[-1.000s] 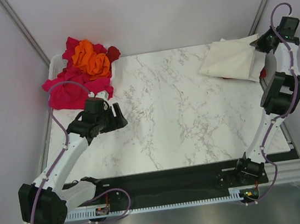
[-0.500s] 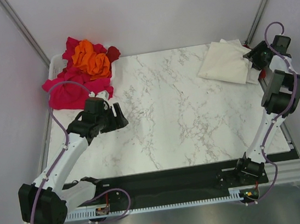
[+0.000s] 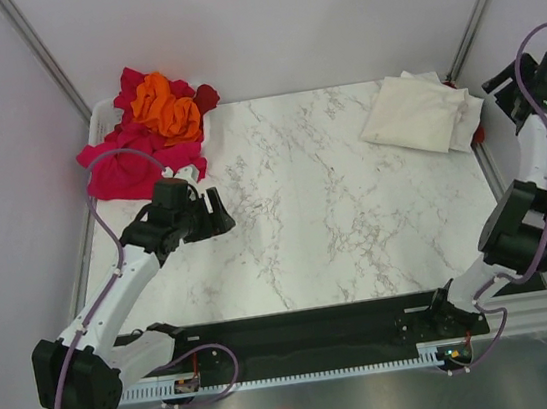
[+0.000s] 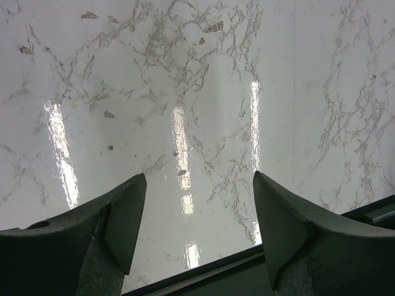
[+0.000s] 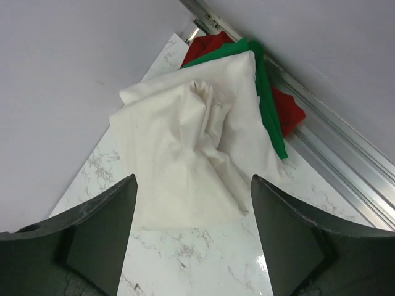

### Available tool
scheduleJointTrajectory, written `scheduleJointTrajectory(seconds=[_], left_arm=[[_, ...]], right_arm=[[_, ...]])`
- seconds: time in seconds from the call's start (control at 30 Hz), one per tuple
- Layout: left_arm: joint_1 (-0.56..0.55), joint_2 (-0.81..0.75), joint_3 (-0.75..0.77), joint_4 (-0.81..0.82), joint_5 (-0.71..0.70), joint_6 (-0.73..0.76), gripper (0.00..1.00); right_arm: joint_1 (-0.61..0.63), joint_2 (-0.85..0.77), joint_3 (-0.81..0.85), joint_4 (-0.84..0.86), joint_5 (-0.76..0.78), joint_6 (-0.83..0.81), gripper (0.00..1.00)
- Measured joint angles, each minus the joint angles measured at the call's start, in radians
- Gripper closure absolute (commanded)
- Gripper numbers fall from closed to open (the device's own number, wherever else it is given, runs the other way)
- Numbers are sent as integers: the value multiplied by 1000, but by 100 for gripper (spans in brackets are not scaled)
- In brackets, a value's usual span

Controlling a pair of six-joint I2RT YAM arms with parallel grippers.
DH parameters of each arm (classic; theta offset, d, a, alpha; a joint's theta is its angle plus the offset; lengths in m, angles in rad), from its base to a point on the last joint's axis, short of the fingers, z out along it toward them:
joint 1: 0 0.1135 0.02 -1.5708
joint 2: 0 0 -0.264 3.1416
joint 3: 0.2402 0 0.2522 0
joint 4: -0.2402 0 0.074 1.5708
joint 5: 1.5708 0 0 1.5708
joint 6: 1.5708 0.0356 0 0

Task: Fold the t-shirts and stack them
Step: Neatly place the folded tshirt to the corner

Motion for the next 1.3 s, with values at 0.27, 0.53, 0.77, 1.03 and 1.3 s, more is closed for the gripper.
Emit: scheduleJointTrajectory(seconds=[0.27, 0.53, 0.77, 1.03, 1.3], left_arm=[[0, -3, 0, 2, 27, 0, 23], [0, -20, -5, 4, 34, 0, 23], [0, -23, -6, 5, 38, 0, 23], [0, -23, -6, 5, 50, 0, 23], [0, -19, -6, 6, 51, 0, 23]], right_arm=[[-8, -51, -370, 74, -92, -4, 18], [8, 33, -404, 105, -200, -3, 19], [11, 87, -368, 157, -217, 3, 25], [32, 165, -340, 179, -214, 16, 34], [84, 215, -273, 201, -200, 25, 65]])
